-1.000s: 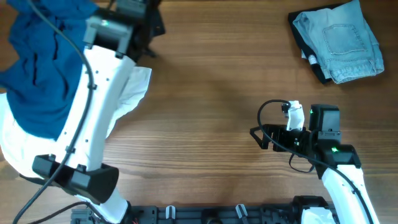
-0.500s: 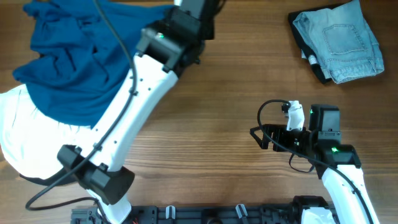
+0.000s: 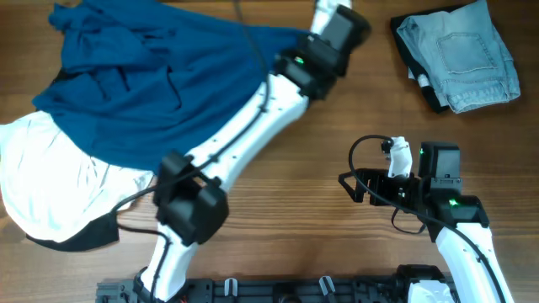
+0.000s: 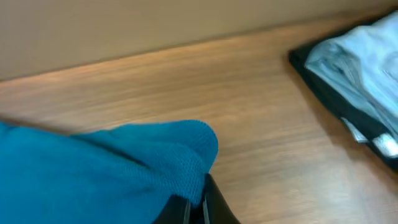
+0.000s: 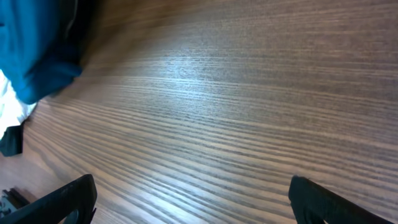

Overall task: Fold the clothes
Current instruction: 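Lift the teal garment high with the left gripper, pulling it up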

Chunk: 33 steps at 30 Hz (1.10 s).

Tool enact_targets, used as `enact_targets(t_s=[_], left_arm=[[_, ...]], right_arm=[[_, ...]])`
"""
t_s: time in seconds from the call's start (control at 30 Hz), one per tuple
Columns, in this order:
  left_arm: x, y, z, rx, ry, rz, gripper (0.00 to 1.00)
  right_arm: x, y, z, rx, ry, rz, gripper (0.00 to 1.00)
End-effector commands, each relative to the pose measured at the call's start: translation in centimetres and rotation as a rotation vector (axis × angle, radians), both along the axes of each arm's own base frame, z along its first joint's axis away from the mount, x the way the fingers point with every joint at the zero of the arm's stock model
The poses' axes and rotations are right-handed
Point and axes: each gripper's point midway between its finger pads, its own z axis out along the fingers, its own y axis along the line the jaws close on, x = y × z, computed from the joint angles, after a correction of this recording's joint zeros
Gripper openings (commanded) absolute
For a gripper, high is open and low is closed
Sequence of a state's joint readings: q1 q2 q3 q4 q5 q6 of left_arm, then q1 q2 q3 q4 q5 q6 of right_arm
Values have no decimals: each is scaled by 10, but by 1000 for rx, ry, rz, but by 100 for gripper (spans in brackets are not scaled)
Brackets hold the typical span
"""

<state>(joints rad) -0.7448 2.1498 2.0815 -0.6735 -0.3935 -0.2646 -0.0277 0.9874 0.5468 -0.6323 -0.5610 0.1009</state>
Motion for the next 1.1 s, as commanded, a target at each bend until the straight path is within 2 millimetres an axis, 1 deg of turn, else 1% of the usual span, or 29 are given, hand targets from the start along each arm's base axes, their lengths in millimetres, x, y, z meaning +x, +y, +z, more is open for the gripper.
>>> enact_targets(t_s=[0.0, 0.07, 0.13, 0.2, 0.33, 0.5, 0.53, 0.6, 0.67, 0.73, 0.83, 0.87, 1.0, 1.07], left_arm=[[-10, -25, 44, 28, -159, -46, 4], [-9, -21, 63, 18, -199, -26, 4], [-5, -12, 90, 0, -244, -16, 4], [-3, -9, 114, -19, -298, -13, 4], [-1, -4, 180, -40, -482, -16, 4], [-5, 4, 241, -109, -622, 12, 4], [-6, 8, 258, -123, -669, 21, 4], [-9, 10, 280, -126, -735, 26, 4], [-14, 11, 303, -142, -811, 29, 4], [-22, 15, 332, -175, -903, 42, 4], [-41, 25, 377, -270, -1024, 73, 4], [-45, 29, 388, -300, -1051, 80, 4], [-61, 40, 418, -366, -1116, 79, 4], [-67, 42, 428, -394, -1144, 70, 4]], right_arm=[[2, 3, 8, 16, -6, 9, 100], [3, 3, 8, 14, -9, 8, 100], [3, 3, 8, 12, -12, 7, 100], [4, 3, 8, 12, -12, 6, 100], [5, -1, 7, -7, -14, -5, 100], [5, -1, 7, -6, -13, -6, 100], [5, -1, 7, -7, -15, -6, 100], [5, -1, 7, -7, -15, -6, 100], [5, -1, 7, -7, -15, -6, 100], [6, -1, 8, -7, -19, -6, 100], [8, -1, 9, -7, -29, -6, 100], [8, -1, 9, -7, -29, -7, 100], [9, -1, 9, -7, -35, -7, 100], [10, -1, 10, -7, -42, -7, 100]])
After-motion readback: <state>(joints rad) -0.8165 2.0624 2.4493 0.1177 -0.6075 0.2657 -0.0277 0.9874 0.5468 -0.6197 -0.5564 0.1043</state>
